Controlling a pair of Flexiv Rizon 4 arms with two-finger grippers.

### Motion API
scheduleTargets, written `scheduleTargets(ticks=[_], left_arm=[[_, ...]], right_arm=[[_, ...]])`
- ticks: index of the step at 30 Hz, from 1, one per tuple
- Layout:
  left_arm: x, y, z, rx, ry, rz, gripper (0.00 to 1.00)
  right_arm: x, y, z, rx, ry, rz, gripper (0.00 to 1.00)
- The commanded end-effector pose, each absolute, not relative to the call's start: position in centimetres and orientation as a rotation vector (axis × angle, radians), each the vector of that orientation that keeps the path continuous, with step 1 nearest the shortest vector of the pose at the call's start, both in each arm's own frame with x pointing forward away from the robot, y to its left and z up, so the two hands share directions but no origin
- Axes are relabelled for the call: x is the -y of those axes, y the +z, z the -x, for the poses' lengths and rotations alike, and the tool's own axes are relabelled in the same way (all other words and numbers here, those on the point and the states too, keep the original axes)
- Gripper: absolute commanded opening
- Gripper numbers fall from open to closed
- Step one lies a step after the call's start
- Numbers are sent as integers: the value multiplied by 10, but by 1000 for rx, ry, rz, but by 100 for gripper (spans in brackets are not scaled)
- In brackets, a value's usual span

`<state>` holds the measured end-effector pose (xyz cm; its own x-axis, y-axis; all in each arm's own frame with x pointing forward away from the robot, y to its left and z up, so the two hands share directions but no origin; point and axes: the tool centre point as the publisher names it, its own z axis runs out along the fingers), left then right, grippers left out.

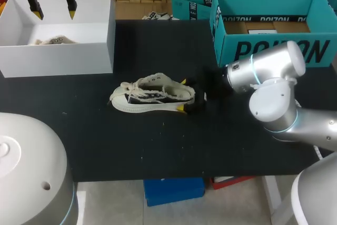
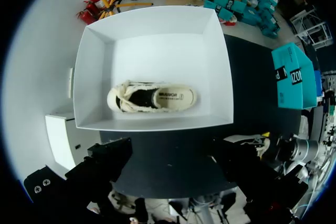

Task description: Take the shoe out of the shoebox, open the shoe tongue, remove and reinsert the insole, then place the shoe into the shoebox

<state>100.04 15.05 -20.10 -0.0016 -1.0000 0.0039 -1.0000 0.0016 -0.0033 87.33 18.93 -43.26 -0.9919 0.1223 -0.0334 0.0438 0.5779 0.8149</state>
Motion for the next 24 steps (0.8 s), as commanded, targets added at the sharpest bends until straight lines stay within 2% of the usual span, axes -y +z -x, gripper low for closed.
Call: scheduleTargets(ticks=[1,15,16,17,24], left_arm=[[-150,-201,-1000,2223,5,-2220,100],[-150,-201,-1000,2223,5,-2220,100],[-150,-201,-1000,2223,5,-2220,100],[-150,-201,-1000,2223,5,-2220,100],[-150,-201,-1000,2223,5,-2220,100]], right_arm=[[-192,-436,-875,-2708,1404,-146,100],[-200,-443,-880,-2727,1433,-134,100],[-200,-443,-879,-2730,1422,-136,27],[-200,-444,-879,-2728,1419,-137,0],[-200,-444,-879,-2728,1419,-137,0]])
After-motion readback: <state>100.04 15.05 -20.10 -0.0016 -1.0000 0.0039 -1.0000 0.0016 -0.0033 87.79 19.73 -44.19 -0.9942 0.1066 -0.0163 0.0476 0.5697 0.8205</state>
